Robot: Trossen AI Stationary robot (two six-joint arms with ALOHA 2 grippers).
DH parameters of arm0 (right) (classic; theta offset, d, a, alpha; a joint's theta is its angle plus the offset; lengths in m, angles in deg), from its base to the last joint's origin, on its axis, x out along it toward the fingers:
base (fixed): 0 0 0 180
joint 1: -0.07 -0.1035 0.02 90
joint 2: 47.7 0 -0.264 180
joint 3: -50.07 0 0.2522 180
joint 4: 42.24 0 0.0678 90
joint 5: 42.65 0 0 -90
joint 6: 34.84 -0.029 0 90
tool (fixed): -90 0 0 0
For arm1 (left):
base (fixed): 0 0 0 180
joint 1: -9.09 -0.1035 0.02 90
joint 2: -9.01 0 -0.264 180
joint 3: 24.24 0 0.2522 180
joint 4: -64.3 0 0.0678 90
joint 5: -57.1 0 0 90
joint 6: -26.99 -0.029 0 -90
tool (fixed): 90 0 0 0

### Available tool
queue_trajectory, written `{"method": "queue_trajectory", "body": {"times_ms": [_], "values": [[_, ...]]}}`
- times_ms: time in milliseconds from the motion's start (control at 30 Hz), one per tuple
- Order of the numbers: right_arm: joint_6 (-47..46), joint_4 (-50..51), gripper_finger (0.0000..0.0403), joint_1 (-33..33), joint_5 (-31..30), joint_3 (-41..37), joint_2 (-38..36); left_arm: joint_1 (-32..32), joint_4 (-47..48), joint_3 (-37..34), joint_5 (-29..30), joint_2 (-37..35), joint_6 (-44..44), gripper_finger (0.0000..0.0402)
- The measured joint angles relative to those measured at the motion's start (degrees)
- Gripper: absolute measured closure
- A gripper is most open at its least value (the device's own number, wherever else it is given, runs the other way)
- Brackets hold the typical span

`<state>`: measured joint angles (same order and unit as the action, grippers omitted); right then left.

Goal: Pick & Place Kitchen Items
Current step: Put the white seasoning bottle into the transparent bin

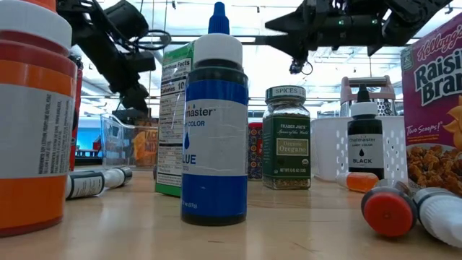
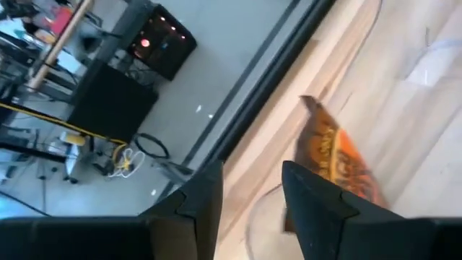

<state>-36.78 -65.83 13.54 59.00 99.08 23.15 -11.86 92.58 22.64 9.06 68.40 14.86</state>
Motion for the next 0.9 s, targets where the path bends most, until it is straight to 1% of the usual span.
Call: {"method": "queue_trajectory", "body": {"times_ms": [100, 167, 233, 333, 400, 467, 567, 633, 700, 767, 900], "values": [[0.02, -0.66, 0.0151, -1.67, 0.01, 0.00, 0.00, 0.04, 0.24, 0.00, 0.20, -2.90, -0.10, 0.0248], [0.01, -1.08, 0.0151, -2.63, -0.03, 0.02, 0.00, 0.02, 0.28, 0.00, -1.00, -4.95, -0.13, 0.0248], [-0.22, -1.06, 0.0151, -3.58, -0.03, 0.74, 0.55, 0.02, -0.17, 0.00, -4.05, -7.00, -0.41, 0.0248], [-0.61, 0.78, 0.0151, -5.24, -0.05, 3.56, 2.94, 0.02, -0.39, 0.00, -11.60, -9.95, -1.40, 0.0248], [-0.44, 4.84, 0.0151, -6.64, -0.01, 6.64, 5.53, 0.04, -1.11, 0.00, -16.35, -11.77, -1.94, 0.0248], [0.15, 10.95, 0.0151, -7.95, 0.01, 10.54, 8.65, 0.04, -1.77, 0.00, -20.69, -13.34, -2.32, 0.0248], [3.73, 21.54, 0.0151, -9.88, 0.01, 17.02, 13.24, 0.04, -2.13, 0.00, -25.42, -15.58, -3.16, 0.0248], [5.41, 27.10, 0.0151, -11.11, 0.45, 20.76, 16.60, 0.04, -1.99, 0.00, -26.82, -16.71, -3.23, 0.0248], [6.66, 30.80, 0.0151, -12.19, 2.62, 23.93, 19.93, 0.04, -2.11, 0.00, -27.23, -17.56, -3.20, 0.0248], [8.66, 30.93, 0.0151, -13.01, 3.90, 26.12, 23.00, 0.04, -2.02, 0.00, -27.39, -17.95, -3.18, 0.0248], [11.90, 32.74, 0.0150, -13.88, 2.76, 29.56, 26.72, 0.04, -2.05, 0.00, -27.69, -18.14, -3.16, 0.0248]]}}
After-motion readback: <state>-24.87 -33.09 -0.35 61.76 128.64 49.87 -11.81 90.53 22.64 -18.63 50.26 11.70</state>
